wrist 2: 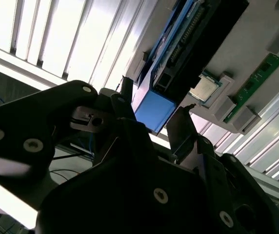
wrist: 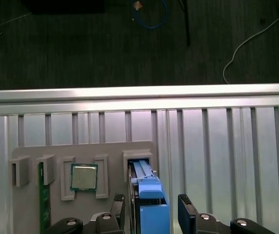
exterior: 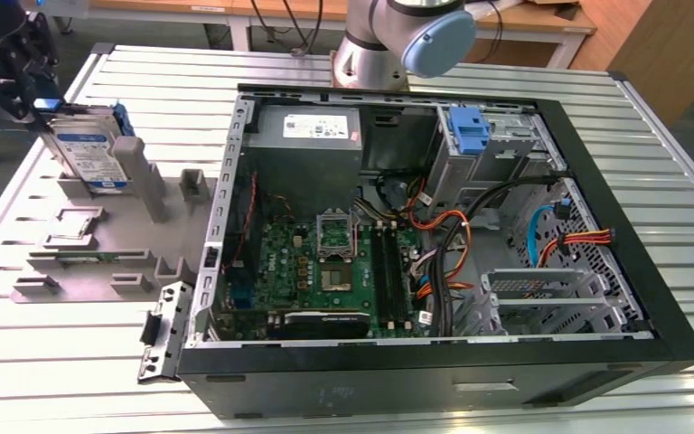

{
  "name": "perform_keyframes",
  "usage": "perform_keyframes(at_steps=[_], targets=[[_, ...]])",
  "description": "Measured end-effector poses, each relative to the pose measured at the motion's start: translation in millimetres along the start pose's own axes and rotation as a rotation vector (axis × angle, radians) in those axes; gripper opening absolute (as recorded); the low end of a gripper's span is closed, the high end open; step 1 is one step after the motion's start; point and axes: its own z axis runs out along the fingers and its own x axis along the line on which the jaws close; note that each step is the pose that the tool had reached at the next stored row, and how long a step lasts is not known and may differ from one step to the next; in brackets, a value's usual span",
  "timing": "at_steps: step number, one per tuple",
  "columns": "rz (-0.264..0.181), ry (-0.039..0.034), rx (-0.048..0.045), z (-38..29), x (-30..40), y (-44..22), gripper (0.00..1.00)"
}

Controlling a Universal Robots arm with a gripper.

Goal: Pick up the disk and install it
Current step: 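Pick up the disk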

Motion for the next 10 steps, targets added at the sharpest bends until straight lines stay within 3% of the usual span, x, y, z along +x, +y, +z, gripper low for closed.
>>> perform_keyframes(at_steps=[4,10], targets=[[-0.002,-0.0023,0.0005,4.9,0.5,0.5,0.55],[-0.017,-0.0019,-0.0006,7.2,0.6,0.5,0.55]])
